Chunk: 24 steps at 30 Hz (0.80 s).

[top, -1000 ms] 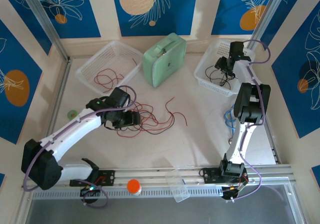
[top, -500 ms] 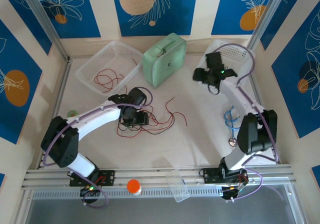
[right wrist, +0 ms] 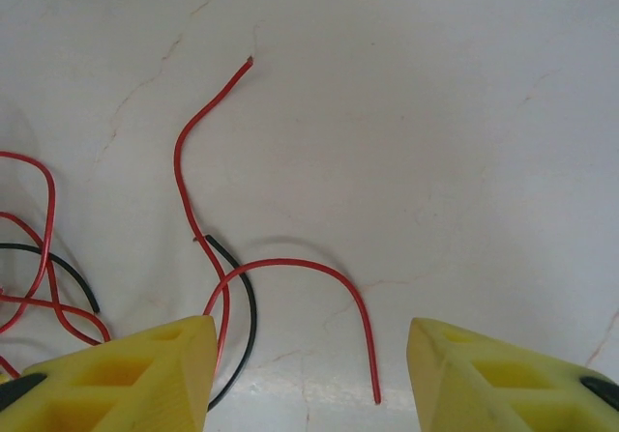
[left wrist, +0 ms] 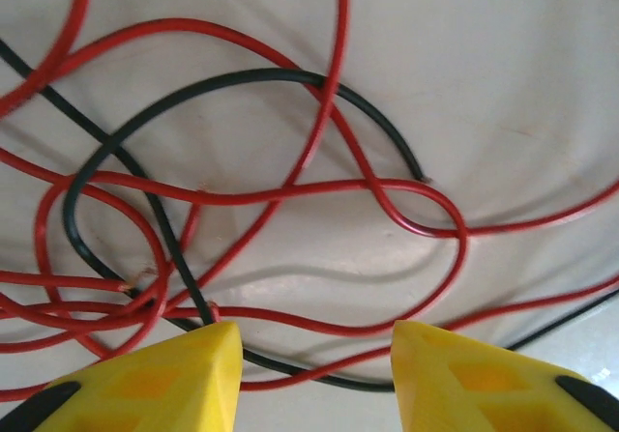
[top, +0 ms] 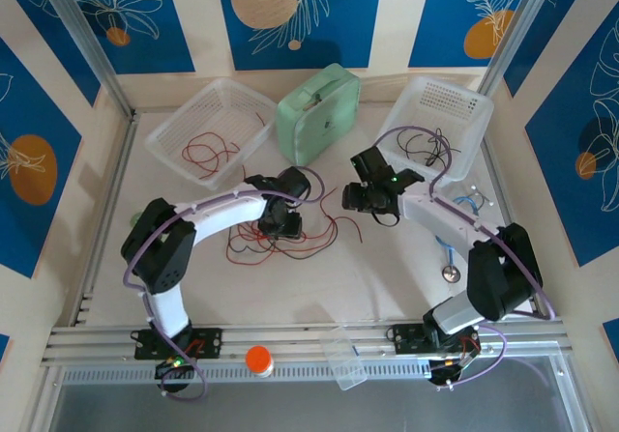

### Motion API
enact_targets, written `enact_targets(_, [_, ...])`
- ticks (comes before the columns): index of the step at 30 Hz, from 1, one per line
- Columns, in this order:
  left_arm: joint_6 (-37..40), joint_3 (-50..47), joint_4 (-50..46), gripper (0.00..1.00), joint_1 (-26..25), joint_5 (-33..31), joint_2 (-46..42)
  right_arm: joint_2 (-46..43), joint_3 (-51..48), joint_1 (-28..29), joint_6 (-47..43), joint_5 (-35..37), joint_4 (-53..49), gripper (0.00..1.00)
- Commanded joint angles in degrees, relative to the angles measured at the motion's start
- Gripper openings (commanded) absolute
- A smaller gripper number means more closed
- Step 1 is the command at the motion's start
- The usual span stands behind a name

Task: Untangle the cables

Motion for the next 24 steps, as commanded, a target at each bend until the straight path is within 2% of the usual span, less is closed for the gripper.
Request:
enact_targets(1, [-0.3,2.2,-1.3,0.42,-0.1,-5.7,0.7,-2.9,-1.7,-0.1,1.5,1.8,-1.0,0.54])
enact_targets(7, [-3.1,0.7,-4.9,0.38,2.7,-5.7,-2.5,-4.4,-3.5,-0.7,1.9,1.6,-1.1,0.54])
enact_targets(10, [-2.4,-0.8,-7.9,0.41,2.9,-5.8,-6.2,-5.0,-3.7,-0.8,1.8,1.9,-1.4,0.54])
enact_targets(17, [3.8,-1.8,-11.7,0.46,3.0,2.9,-9.2,-6.2,-3.4,-1.3,1.8,1.4,-1.2,0.54])
enact_targets(24, [7.4,-1.8,-14.1,0.56,2.8,3.0,-6.4,-7.6,-4.2,-1.3,2.0,1.3,-1.1,0.54])
